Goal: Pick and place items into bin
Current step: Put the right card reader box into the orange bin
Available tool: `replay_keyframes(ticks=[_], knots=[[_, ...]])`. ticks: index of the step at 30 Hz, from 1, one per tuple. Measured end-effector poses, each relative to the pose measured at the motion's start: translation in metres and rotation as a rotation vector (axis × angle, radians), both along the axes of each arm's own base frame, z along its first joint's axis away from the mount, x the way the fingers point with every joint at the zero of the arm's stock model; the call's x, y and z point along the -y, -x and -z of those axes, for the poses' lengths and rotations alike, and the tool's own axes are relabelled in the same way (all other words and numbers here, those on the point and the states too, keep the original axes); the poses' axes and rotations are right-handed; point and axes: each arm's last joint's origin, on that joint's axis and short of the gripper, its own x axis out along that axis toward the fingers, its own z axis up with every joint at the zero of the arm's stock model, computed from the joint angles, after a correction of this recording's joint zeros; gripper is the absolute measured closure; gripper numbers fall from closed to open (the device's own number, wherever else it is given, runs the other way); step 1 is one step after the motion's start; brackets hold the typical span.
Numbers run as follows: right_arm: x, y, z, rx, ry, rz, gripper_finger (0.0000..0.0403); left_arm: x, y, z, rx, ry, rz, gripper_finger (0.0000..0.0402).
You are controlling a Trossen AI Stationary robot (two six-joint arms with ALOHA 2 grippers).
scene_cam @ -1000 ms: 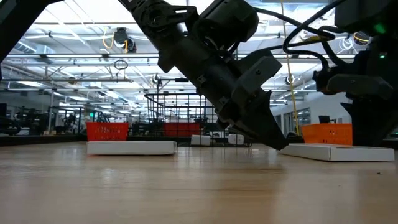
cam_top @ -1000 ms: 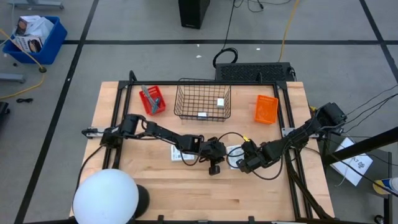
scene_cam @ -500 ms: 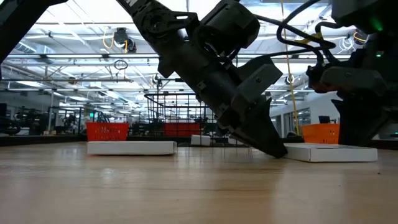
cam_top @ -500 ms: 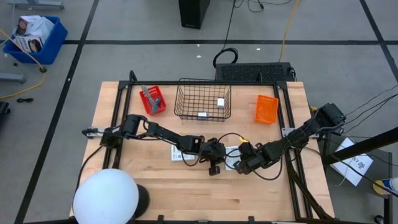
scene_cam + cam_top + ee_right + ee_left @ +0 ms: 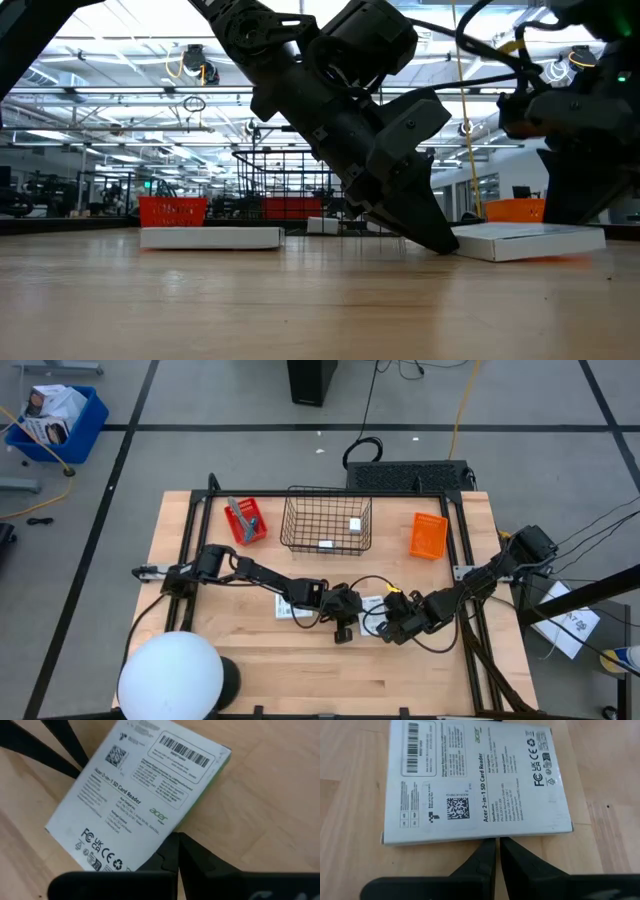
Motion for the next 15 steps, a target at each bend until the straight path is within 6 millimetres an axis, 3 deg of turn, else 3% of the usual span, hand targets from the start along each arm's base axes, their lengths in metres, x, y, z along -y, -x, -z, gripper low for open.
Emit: replay_keyframes(ticks=[15], knots=[[-0.0073,0.0025,-0.0072,0.061,0.011,-0.022,0.0403,0.0003,0.0012,0.0003,-0.016,0.013,0.009,0.0371]])
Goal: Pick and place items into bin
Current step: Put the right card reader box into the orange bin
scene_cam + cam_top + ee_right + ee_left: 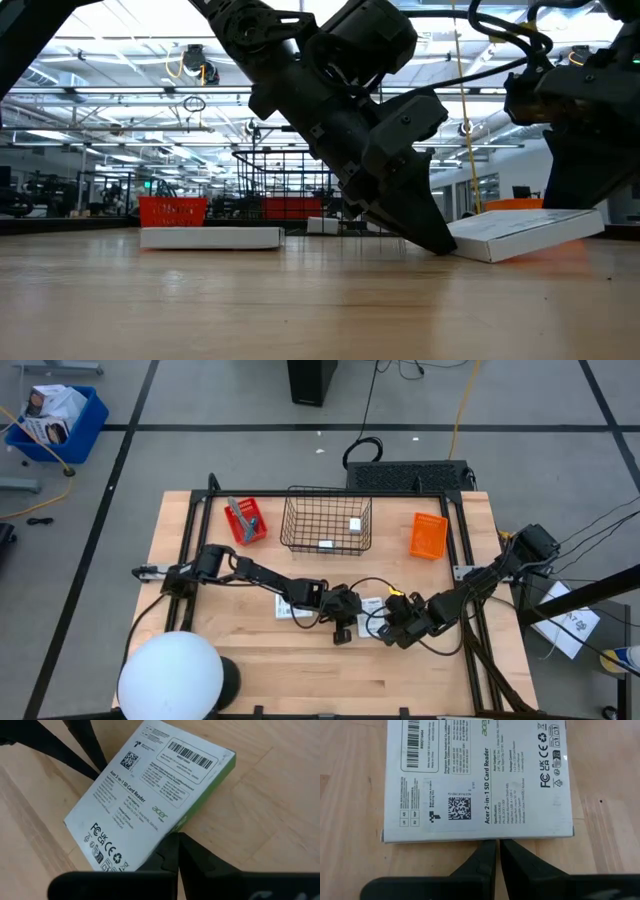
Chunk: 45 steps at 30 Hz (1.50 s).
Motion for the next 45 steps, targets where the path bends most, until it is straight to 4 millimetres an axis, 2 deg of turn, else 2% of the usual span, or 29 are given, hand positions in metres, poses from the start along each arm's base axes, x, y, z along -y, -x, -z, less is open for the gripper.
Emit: replay_keyframes(ticks=[13,18,22,31,45], knots=[[-0.001,-0.002,-0.003,0.031,0.008,-0.024,0.0403,0.000,0.000,0.000,-0.003,0.003,0.004,0.0371],[-0.004,0.001,-0.016,0.106,-0.003,-0.040,0.0403,0.001,0.002,0.001,-0.024,0.006,0.015,0.0371],[-0.009,-0.004,-0.034,0.249,-0.024,-0.023,0.0403,0.001,0.000,0.000,-0.005,0.013,0.016,0.0371],[-0.007,-0.003,-0.023,0.182,-0.010,-0.031,0.0403,0.001,-0.002,-0.001,0.023,0.029,0.004,0.0371],[-0.008,-0.004,-0.022,0.187,-0.017,-0.030,0.0403,0.001,-0.002,-0.001,0.022,0.034,0.003,0.0371]])
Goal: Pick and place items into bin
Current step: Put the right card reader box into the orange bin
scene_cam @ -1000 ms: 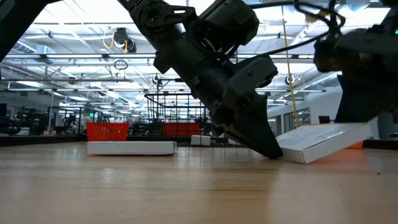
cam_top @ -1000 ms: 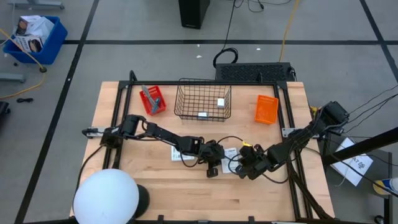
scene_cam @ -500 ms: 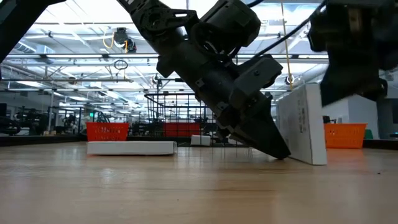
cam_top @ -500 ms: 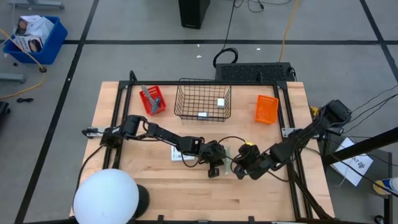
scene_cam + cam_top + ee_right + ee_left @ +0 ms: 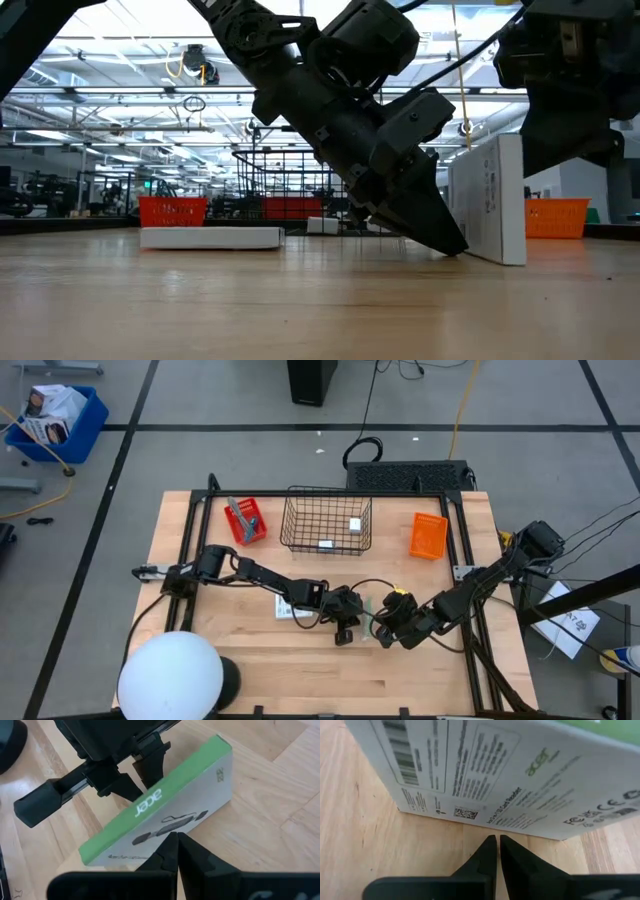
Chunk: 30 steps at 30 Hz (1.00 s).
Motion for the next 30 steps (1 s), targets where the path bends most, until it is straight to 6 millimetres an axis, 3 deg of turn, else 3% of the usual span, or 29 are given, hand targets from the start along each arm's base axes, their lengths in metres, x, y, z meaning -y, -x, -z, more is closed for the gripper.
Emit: replay_keyframes(ticks=[30], knots=[[-0.0016,-0.0021,-0.0014,0.027,-0.003,-0.022,0.0403,0.0001,-0.0002,-0.0002,0.005,0.000,0.003,0.0371]])
